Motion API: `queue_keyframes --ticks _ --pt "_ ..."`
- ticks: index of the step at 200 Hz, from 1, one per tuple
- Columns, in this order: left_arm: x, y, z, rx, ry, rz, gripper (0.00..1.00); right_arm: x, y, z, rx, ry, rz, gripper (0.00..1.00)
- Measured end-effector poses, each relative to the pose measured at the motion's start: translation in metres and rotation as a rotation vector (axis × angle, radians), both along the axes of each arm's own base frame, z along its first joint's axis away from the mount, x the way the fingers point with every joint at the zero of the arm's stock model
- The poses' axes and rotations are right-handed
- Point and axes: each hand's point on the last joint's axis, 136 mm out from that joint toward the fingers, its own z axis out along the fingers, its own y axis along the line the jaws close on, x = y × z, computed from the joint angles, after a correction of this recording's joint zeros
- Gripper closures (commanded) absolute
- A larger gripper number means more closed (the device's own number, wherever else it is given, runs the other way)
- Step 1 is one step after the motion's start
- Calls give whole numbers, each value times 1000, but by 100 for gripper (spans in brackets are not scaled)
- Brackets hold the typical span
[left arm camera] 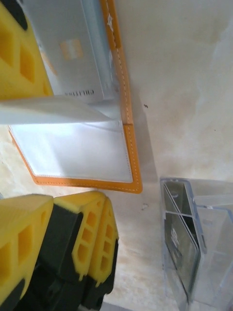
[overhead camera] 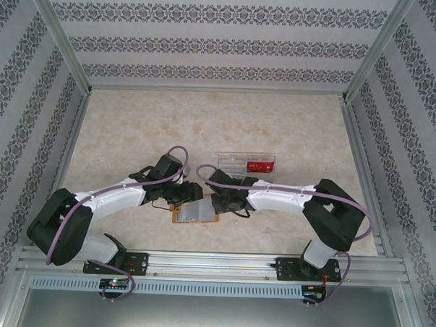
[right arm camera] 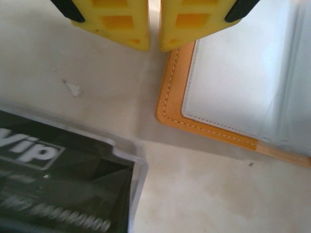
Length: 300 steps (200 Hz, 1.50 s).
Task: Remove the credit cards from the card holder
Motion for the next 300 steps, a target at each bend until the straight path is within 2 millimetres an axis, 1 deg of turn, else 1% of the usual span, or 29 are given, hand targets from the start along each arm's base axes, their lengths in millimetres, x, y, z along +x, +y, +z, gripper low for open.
queue_keyframes --ticks 16,34,47,72,88,106,120,137,146,162,169,178,197,219,237,269,300 --pt "-1 -7 0 -16 0 -16 62 4 -2 17 34 -37 -19 84" --pt "-2 -15 -2 -21 10 -36 63 10 -6 34 72 -73 -45 84" --pt "-2 -23 -2 -27 14 -54 63 12 -10 41 89 -91 -60 83" --pt "-1 -39 -2 -36 14 -91 63 13 -16 44 94 -98 -75 83" --pt "-1 -41 0 -39 7 -96 64 13 -17 43 93 -95 -79 83" --pt "0 -39 2 -32 -1 -93 67 13 -17 43 97 -92 -84 80" --pt "0 -36 7 -21 -18 -88 68 12 -16 43 103 -85 -84 79" --pt "2 -30 19 -19 -55 -76 70 10 -13 43 113 -74 -76 79" --pt "3 -25 25 -14 -76 -67 73 9 -10 44 122 -64 -69 79" --pt "7 -11 34 7 -110 -34 82 10 1 46 152 -45 -52 80" --pt "9 -4 35 22 -119 -18 86 10 7 47 166 -35 -43 79" --pt "11 7 35 44 -126 6 90 10 15 48 188 -20 -30 77" --pt "11 31 22 112 -104 54 95 10 33 47 234 13 -1 76" --pt "2 49 1 189 -50 74 100 7 51 39 283 66 29 76" --pt "-4 55 -13 232 -3 71 100 3 61 28 307 122 38 76" --pt "-10 60 -28 270 44 69 100 -7 73 8 330 210 42 76" --pt "-16 64 -39 290 78 65 100 -11 78 0 346 260 32 77"
